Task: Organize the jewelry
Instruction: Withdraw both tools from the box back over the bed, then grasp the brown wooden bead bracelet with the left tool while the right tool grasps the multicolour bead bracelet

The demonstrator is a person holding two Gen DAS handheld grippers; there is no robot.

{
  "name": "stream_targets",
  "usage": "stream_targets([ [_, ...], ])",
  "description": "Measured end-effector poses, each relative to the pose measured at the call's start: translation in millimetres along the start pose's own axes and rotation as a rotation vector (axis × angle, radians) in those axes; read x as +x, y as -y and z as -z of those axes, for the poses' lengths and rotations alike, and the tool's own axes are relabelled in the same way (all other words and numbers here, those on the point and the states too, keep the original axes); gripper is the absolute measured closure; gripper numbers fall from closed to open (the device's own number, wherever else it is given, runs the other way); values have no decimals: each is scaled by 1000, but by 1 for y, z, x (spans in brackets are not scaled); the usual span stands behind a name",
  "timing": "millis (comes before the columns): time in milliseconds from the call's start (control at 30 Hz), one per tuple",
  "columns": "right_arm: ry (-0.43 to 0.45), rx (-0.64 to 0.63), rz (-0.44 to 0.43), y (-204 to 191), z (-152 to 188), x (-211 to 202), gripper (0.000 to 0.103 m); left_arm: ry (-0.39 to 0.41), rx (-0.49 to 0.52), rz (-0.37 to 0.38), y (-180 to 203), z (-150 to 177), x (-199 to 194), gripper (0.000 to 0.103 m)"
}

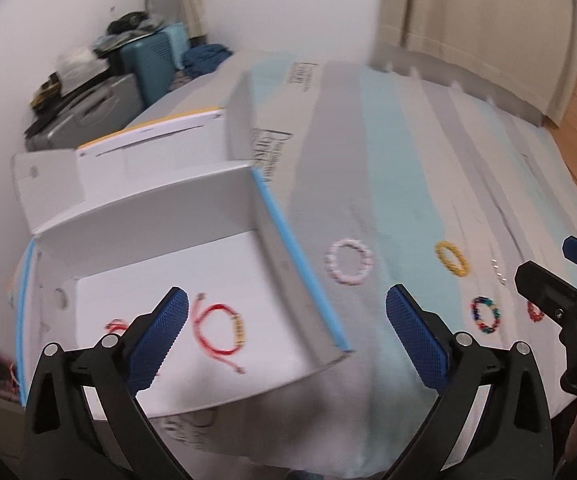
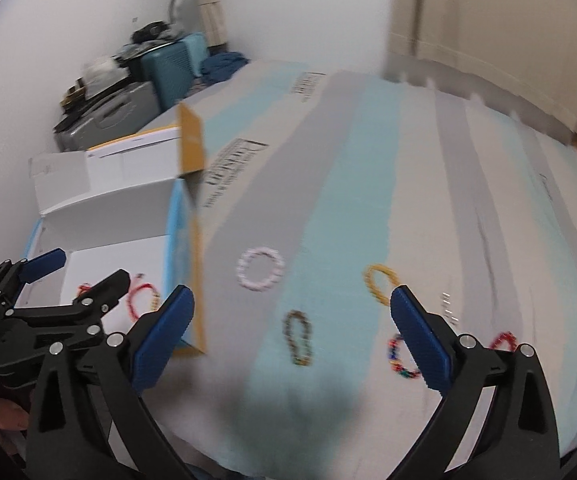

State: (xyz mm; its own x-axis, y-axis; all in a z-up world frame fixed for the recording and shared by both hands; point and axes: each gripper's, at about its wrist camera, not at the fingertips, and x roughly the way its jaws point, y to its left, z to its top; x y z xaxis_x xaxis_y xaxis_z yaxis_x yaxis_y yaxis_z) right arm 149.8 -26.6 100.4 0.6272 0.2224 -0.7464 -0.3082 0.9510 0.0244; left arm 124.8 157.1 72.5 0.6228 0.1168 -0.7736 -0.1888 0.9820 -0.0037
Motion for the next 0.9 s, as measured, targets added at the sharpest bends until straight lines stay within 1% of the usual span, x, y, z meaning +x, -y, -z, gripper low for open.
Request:
stream_targets([
  [267, -27, 67, 80, 71, 20, 12, 8, 8, 88, 74, 77, 3, 15, 6],
  [333, -38, 94, 101, 90, 28, 19, 8, 1, 108, 103, 95, 7, 25, 6],
  [467, -72, 118, 128, 120, 42, 37, 8, -33, 143, 131, 125, 19, 54, 6],
  [600, -119, 140, 139, 142, 56, 64, 8, -75, 148, 138, 134, 27, 84, 6],
  [700, -147, 149, 136, 151, 66, 83, 8, -100, 145, 136, 139, 33, 105, 6],
  [833, -186, 149, 128, 159, 76, 106, 14, -123, 139, 127, 139, 38, 129, 6],
  [900, -203, 147, 129, 161, 81, 117, 15, -134, 133, 123, 138, 41, 139, 6],
])
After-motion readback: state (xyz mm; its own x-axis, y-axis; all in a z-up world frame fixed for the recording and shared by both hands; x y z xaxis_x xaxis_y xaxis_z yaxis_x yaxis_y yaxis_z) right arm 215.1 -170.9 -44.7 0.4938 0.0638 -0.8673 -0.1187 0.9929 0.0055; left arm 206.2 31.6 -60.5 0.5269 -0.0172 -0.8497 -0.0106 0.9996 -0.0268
